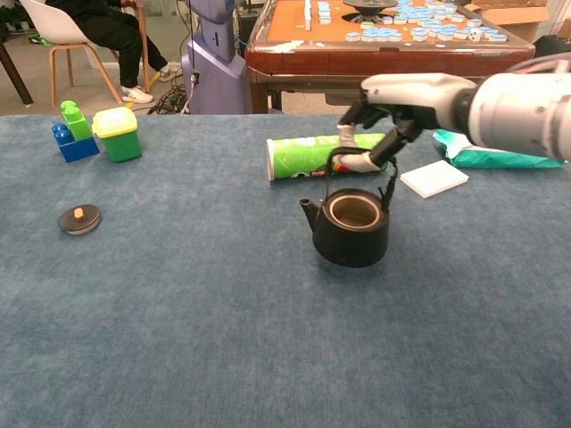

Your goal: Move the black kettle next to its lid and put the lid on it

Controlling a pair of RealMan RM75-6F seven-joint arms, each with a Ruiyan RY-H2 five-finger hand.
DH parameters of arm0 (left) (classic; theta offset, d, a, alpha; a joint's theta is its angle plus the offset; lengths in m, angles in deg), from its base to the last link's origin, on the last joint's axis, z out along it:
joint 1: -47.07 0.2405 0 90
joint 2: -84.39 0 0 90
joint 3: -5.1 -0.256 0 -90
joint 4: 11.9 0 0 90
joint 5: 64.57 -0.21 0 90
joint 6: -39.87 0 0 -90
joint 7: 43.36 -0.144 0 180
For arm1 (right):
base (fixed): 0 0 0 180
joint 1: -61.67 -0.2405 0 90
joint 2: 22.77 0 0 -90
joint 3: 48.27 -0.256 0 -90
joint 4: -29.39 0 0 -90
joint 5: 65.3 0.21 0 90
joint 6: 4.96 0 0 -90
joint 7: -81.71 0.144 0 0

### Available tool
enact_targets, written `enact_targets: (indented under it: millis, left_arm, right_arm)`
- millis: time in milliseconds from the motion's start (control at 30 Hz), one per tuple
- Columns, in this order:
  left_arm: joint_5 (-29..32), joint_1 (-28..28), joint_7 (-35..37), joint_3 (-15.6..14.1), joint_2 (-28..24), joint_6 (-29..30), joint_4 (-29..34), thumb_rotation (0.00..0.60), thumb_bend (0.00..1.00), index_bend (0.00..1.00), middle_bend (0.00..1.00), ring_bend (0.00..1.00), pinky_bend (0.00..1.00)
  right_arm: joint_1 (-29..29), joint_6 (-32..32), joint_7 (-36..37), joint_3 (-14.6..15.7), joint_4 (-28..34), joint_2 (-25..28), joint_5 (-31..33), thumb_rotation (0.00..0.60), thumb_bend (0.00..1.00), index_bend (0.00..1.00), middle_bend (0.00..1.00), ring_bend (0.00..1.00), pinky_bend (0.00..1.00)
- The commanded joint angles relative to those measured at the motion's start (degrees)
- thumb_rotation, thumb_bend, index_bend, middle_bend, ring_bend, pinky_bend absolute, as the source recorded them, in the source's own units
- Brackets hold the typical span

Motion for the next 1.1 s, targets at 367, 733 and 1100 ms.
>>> enact_targets:
  millis: [367,733,1100]
  left_arm:
    - [-0.64,0.23,-0.54,-0.32,-0.61,0.33,0.35,0.600,0.29,0.12,0.00,0.00,0.00]
    - [-1.15,0.63,-0.01,-0.70,-0.79,0.79,-0.26,0.600,0.29,0.12,0.00,0.00,0.00]
    - [-1.18,1.30,0.79,-1.02,-0.72,1.40,-1.18,0.600,0.29,0.12,0.00,0.00,0.00]
  right_arm:
    - [-9.21,1.80,-4.94,-3.78,-5.93,-8.71,5.29,0.600,0.59,0.79,0.38,0.07,0.11]
    - [-19.52,2.47,-11.34,-6.80,-14.20,-18.05,14.07,0.600,0.59,0.79,0.37,0.07,0.11]
    - [-26.90,3.44,-15.42,-8.04,-22.89,-25.33,20.31,0.600,0.59,0.79,0.36,0.07,0.10]
